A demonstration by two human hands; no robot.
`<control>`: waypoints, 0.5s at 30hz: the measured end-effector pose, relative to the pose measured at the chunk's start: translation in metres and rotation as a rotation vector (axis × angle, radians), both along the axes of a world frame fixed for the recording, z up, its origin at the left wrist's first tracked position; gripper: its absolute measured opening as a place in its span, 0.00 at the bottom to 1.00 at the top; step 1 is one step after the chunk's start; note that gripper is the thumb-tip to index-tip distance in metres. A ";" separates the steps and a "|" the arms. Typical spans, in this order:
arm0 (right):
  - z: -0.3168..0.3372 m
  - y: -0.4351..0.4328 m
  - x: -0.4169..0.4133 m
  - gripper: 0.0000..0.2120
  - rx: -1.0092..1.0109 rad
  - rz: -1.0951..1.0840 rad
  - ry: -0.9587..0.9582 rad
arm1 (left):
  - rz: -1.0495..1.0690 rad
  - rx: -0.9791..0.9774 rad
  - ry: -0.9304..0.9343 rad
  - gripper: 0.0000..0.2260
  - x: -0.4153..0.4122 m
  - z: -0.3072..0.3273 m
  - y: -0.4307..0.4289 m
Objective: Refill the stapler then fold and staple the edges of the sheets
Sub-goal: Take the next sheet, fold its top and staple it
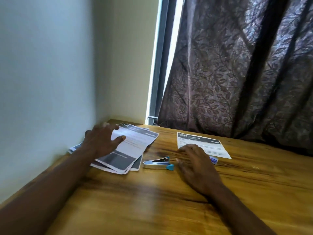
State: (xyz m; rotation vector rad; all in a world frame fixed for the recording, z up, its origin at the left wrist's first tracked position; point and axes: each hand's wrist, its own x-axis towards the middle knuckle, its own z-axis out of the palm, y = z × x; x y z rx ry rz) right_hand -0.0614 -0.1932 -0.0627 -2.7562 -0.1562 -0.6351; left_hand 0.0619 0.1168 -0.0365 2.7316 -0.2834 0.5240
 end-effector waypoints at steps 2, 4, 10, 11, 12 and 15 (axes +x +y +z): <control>0.004 0.015 0.005 0.24 -0.015 0.017 0.002 | 0.044 0.008 0.068 0.25 0.008 0.000 0.003; 0.011 0.032 0.018 0.19 -0.067 -0.001 0.012 | 0.075 0.040 0.116 0.26 0.014 -0.002 0.005; 0.035 0.081 0.081 0.15 0.017 -0.139 0.180 | 0.086 0.123 0.161 0.28 0.023 -0.006 0.008; 0.037 0.087 0.089 0.16 0.036 -0.156 0.249 | 0.081 0.117 0.165 0.28 0.024 -0.007 0.009; 0.037 0.093 0.097 0.17 0.058 -0.175 0.300 | 0.078 0.113 0.175 0.29 0.025 -0.008 0.010; 0.036 0.105 0.120 0.18 0.212 -0.244 0.346 | 0.082 0.137 0.207 0.31 0.029 -0.012 0.013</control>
